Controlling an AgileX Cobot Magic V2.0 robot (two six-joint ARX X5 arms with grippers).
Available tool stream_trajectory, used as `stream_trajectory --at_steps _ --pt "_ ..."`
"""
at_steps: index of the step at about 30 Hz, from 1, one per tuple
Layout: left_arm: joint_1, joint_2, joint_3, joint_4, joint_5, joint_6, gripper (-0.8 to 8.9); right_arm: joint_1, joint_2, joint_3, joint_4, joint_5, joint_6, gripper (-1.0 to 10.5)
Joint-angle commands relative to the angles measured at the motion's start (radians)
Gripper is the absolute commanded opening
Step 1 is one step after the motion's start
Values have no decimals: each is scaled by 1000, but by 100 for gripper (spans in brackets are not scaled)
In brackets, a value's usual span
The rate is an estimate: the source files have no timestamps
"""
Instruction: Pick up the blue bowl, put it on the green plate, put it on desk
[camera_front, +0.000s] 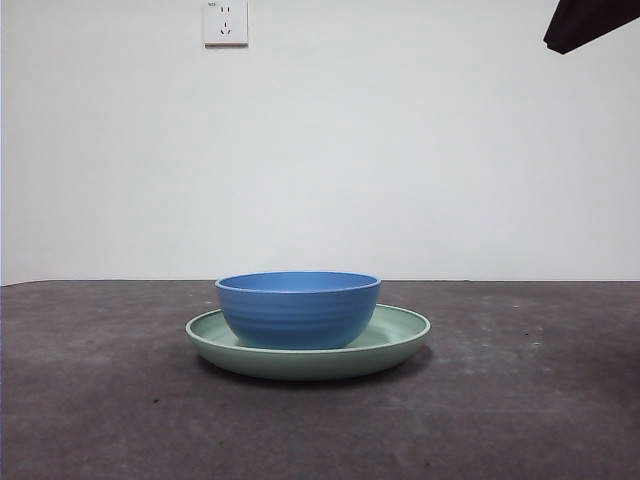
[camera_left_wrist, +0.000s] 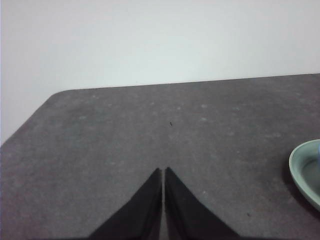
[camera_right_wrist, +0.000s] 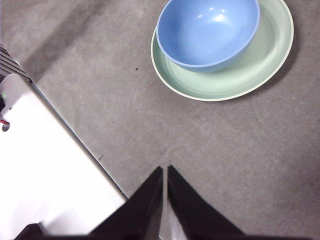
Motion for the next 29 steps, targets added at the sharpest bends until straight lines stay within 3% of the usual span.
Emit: stream_trajectory --at_steps 1,29 --pt "2 -7 -26 17 -4 -17 9 8 8 7 10 -1 -8 9" --pt "1 -6 -92 -32 -4 -21 9 8 8 7 10 -1 -8 9"
